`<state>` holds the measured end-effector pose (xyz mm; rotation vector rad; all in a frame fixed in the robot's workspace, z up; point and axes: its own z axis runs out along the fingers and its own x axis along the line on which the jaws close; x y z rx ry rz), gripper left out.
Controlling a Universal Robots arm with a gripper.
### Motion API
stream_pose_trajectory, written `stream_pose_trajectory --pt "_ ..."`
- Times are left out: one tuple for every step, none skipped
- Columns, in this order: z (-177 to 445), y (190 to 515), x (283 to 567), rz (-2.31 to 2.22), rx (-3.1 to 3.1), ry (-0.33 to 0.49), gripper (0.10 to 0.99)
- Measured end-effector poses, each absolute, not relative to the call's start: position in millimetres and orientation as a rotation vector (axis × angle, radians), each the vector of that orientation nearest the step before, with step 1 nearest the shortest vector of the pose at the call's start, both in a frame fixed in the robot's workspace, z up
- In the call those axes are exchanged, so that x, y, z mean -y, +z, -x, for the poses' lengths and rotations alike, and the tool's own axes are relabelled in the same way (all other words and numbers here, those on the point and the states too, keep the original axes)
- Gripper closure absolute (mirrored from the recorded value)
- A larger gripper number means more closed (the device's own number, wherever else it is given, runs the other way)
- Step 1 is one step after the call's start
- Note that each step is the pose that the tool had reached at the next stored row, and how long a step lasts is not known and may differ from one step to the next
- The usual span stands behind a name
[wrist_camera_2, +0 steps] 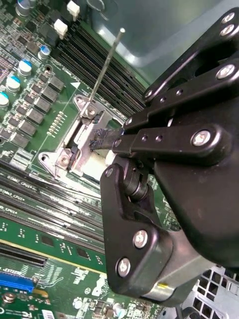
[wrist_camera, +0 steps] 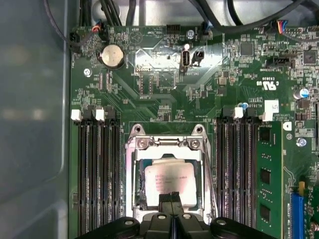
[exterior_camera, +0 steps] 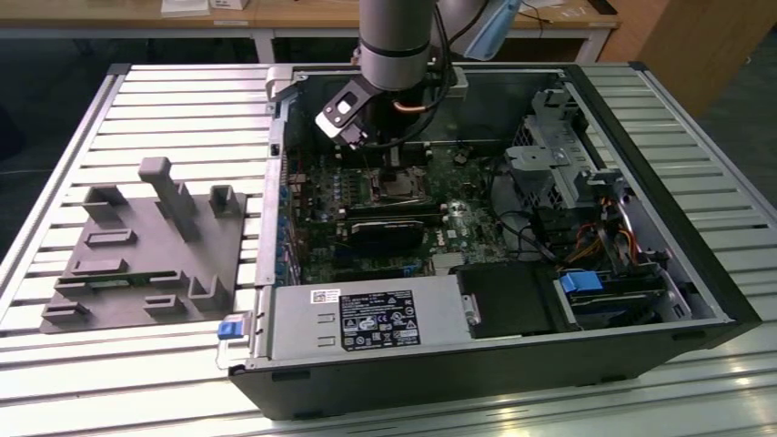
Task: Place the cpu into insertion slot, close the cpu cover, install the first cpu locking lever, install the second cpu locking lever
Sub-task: 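Close the cpu cover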
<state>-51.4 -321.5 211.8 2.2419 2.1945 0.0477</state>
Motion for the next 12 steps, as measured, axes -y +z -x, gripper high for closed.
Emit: stream_pose_trajectory --pt "52.0 211.2 321.5 -2.242 -2.195 0.048 0.980" --pt "52.3 210.4 321.5 -2.242 -2.195 0.048 0.980" --pt "52.5 209.5 321.5 -2.242 -2.195 0.048 0.980" --pt "52.6 208.7 321.5 -2.242 -2.195 0.048 0.980" --pt "52.9 207.9 321.5 -2.242 -2.195 0.047 0.980" --pt "53.0 207.2 321.5 -2.242 -2.195 0.047 0.980" --pt "53.0 206.6 321.5 -2.242 -2.195 0.048 0.980" --pt "53.0 205.9 321.5 -2.242 -2.195 0.048 0.980" --pt "53.0 205.2 321.5 -2.242 -2.195 0.047 0.980" --pt "53.0 204.3 321.5 -2.242 -2.195 0.048 0.980" --pt "53.0 203.7 321.5 -2.242 -2.195 0.048 0.980" --pt "53.0 203.1 321.5 -2.242 -2.195 0.048 0.980"
